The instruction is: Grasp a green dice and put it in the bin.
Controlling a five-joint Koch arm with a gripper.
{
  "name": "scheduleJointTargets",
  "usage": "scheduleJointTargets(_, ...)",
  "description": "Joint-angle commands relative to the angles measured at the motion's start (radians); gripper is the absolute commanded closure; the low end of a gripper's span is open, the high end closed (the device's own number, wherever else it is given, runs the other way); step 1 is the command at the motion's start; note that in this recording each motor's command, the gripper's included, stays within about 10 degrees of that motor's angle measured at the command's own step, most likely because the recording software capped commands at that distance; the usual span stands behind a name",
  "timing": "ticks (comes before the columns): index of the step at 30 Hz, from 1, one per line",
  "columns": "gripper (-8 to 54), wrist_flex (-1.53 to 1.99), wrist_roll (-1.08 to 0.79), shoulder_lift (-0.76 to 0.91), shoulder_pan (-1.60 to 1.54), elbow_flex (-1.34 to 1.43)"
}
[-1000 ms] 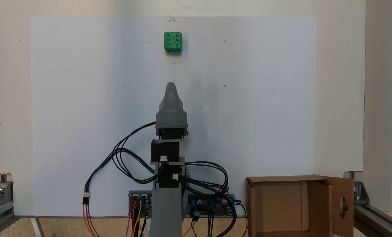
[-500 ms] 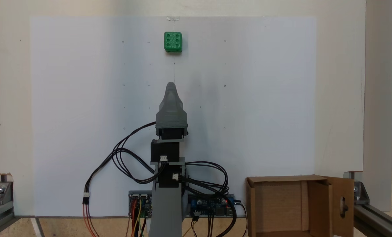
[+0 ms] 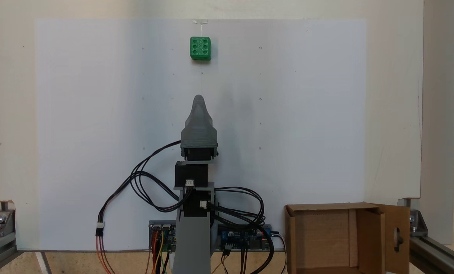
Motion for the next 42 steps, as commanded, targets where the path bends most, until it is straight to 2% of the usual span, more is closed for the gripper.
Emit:
scheduleJointTargets(1,2.7,0.089,-0.054,0.107,0.011,-0.040)
scheduleJointTargets(11,2.5,0.776,-0.054,0.097,0.094,-0.512)
scheduleJointTargets(26,3.9,1.735,0.003,-0.367,0.060,-1.112)
scheduleJointTargets(35,3.9,2.014,0.054,-0.541,0.018,-1.379)
scheduleJointTargets(42,3.8,2.316,0.091,-0.765,0.020,-1.723)
